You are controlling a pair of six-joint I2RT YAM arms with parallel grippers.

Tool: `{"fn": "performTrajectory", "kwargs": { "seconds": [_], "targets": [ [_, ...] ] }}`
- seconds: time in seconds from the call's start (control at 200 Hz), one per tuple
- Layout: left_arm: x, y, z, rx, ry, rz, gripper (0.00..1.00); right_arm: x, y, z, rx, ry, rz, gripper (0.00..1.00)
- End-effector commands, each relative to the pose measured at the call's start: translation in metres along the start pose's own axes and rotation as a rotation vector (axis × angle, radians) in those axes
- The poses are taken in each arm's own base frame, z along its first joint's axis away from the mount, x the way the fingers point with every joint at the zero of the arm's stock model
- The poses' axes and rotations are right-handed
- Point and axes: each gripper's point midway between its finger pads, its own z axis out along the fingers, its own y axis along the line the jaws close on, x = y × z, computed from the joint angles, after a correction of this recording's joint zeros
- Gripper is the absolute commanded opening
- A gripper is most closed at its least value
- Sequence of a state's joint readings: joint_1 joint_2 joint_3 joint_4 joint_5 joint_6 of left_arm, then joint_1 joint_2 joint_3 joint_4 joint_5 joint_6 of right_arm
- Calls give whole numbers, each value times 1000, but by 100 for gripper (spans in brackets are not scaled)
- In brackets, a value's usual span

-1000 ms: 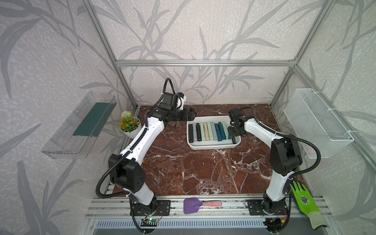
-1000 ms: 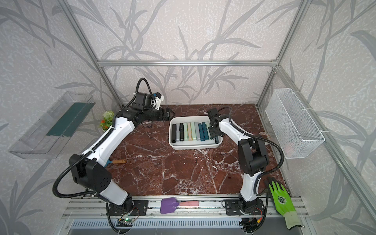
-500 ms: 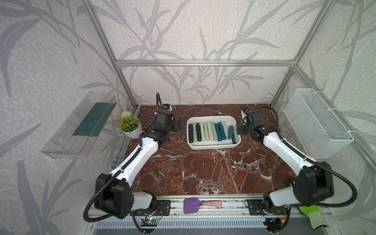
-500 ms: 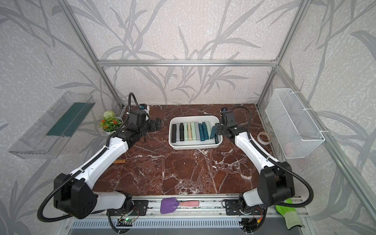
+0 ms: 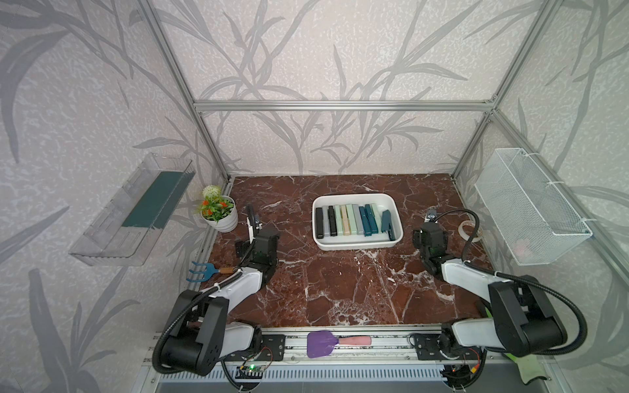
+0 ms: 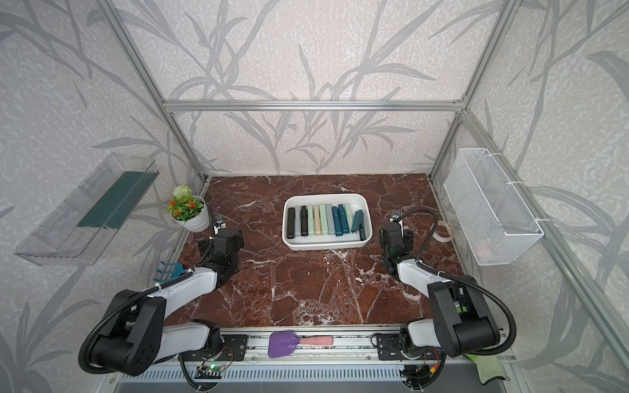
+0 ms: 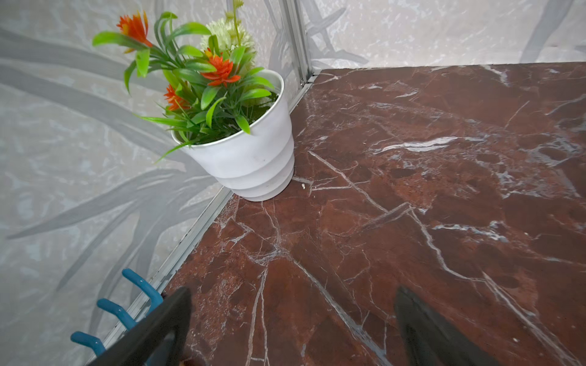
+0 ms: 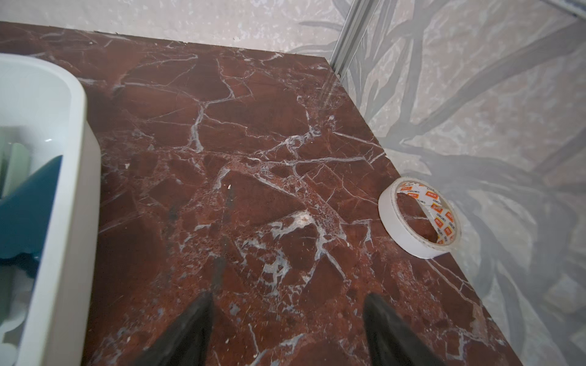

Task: Put the pruning pliers into the storage box
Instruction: Reset both arms

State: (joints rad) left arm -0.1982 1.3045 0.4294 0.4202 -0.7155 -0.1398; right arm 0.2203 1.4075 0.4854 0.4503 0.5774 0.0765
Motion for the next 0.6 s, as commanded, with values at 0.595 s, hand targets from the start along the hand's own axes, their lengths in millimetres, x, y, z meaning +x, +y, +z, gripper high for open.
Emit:
{"fn": "performTrajectory", "kwargs": {
  "seconds": [0.595],
  "targets": [
    [1, -36, 42, 291, -53, -71, 99, -10, 41, 7, -262, -209, -27, 100]
  ]
}}
